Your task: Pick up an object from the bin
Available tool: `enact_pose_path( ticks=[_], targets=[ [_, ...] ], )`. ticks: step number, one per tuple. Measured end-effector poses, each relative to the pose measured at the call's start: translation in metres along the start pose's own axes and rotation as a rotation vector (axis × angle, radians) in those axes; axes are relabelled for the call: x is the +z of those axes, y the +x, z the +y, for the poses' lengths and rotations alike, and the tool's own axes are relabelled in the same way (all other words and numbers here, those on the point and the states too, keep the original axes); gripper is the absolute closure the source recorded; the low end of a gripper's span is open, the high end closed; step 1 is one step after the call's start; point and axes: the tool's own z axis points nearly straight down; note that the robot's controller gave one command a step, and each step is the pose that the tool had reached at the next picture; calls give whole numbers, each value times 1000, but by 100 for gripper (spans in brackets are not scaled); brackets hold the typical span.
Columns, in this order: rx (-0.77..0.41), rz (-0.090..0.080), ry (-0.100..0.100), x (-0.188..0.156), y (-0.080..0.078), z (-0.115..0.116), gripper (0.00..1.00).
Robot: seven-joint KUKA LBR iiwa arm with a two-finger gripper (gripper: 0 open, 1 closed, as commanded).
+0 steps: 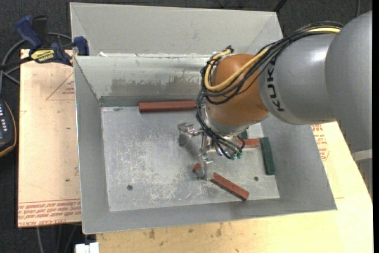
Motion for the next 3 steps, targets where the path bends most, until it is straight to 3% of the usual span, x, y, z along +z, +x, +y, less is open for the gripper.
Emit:
enact_pose_path(
  ticks=[1,2,3],
  targets=[
    [42,1,2,1,20,-80,0],
    [-95,-3,2,0,-24,-132,0],
    [-96,1,-1,1,-22,-130,100]
  ],
)
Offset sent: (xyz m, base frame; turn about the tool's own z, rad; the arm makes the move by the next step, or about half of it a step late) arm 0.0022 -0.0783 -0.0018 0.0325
